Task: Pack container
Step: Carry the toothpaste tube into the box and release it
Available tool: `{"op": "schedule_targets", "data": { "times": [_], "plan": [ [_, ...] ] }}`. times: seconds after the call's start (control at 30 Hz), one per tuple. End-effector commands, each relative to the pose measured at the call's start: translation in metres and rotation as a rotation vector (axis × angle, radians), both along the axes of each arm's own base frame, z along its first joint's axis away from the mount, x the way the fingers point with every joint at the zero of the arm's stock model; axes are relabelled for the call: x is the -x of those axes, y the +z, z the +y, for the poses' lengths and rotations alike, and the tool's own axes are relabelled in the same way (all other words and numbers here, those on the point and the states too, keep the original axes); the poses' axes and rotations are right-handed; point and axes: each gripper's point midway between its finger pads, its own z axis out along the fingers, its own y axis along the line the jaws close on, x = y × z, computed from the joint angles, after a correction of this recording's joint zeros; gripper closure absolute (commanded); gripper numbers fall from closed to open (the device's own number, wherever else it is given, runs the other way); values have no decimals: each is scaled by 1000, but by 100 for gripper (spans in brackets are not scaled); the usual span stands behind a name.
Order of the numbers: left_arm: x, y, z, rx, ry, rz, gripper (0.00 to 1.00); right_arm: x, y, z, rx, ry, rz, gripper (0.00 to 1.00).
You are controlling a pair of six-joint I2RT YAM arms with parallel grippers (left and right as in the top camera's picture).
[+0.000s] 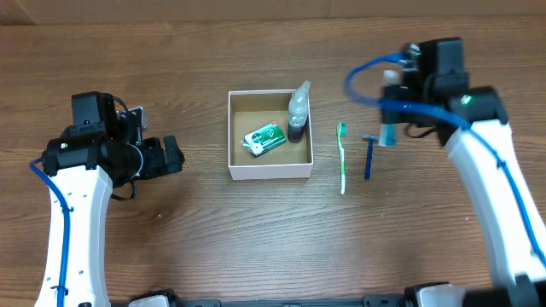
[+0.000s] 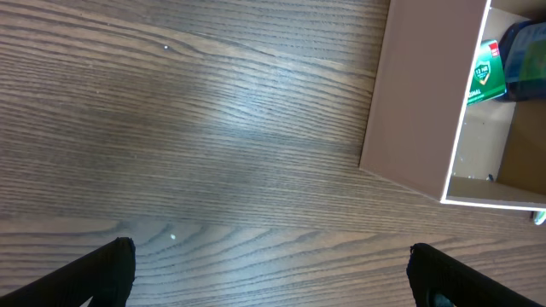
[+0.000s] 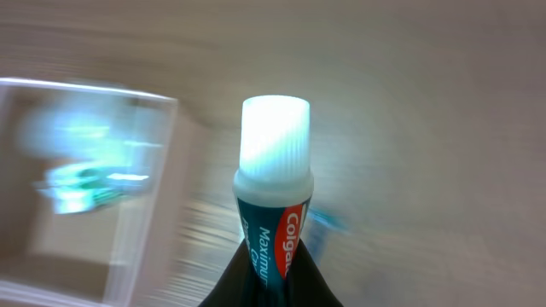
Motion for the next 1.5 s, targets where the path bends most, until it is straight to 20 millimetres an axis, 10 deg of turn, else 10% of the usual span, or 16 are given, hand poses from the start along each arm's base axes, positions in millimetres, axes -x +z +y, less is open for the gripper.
{"op": "schedule_targets", "data": {
  "times": [0.0,0.23,0.5,0.73,0.87,1.0,1.2,1.47],
  "plan": [
    [1,5,-3,14,-16,-21,0,9,31,64,17,226,-137,96],
    [1,5,-3,14,-16,-21,0,16,3,163,64,518,-184,96],
    [1,5,-3,14,-16,-21,0,12,-75,200,140,641,-64,92],
    [1,5,-3,14,-16,-21,0,11,-83,205,128,652,-51,35],
    [1,5,-2,14,-16,-21,0,9,-54,203,117,634,-102,28],
    [1,5,-2,13,-16,-21,0,-3,10,176,129,441,-234,26],
    [1,5,-2,12,-19,-22,0,-18,73,80,77,3,-326,15],
    [1,5,-2,12,-19,-23,0,-18,-21,-32,-11,-282,58,14]
  ]
}}
